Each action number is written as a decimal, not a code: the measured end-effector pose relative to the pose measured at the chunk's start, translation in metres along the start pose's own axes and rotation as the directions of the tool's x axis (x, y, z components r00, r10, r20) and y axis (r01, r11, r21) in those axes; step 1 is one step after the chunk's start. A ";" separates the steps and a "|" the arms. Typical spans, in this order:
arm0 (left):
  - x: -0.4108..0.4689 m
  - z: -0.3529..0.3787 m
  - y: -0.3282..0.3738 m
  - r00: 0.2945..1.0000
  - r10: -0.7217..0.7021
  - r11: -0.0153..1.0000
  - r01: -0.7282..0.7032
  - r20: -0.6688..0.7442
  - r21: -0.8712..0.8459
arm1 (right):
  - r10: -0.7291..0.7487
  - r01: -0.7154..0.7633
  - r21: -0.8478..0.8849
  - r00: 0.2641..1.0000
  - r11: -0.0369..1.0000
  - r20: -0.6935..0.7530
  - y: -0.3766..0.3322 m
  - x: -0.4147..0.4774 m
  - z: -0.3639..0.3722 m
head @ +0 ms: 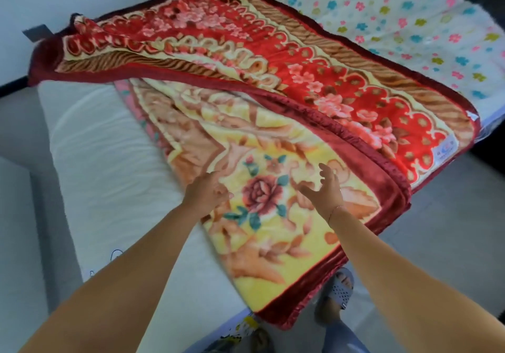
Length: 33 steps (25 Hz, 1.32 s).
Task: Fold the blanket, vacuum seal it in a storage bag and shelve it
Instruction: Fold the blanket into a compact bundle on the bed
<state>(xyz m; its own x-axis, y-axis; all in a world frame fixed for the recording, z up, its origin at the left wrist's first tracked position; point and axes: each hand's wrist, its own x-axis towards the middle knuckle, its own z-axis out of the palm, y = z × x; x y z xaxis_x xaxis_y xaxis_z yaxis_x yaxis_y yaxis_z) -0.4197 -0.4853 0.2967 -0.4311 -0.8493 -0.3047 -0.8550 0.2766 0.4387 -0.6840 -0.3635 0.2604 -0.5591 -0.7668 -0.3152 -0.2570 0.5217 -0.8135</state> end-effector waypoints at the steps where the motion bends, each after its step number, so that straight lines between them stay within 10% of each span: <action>1: -0.008 0.000 -0.004 1.000 0.006 1.000 -0.005 -0.002 0.015 | -0.007 0.007 -0.001 1.000 1.000 0.004 -0.002 -0.007 0.006; 11: 0.015 0.007 0.052 0.995 0.097 0.994 -0.099 0.034 0.041 | 0.012 -0.011 0.009 0.995 1.000 -0.104 0.008 -0.013 -0.049; 33: 0.314 0.168 0.483 0.899 0.375 0.892 -0.416 0.225 0.174 | 0.304 -0.232 0.259 0.908 0.938 -0.289 0.189 0.238 -0.401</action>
<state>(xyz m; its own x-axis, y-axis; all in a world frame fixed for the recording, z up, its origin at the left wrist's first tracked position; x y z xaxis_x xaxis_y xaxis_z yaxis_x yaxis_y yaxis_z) -1.0167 -0.5433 0.2709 -0.7735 -0.5584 -0.2999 -0.6338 0.6787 0.3710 -1.1816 -0.2971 0.2278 -0.8136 -0.4293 -0.3922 0.0925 0.5704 -0.8161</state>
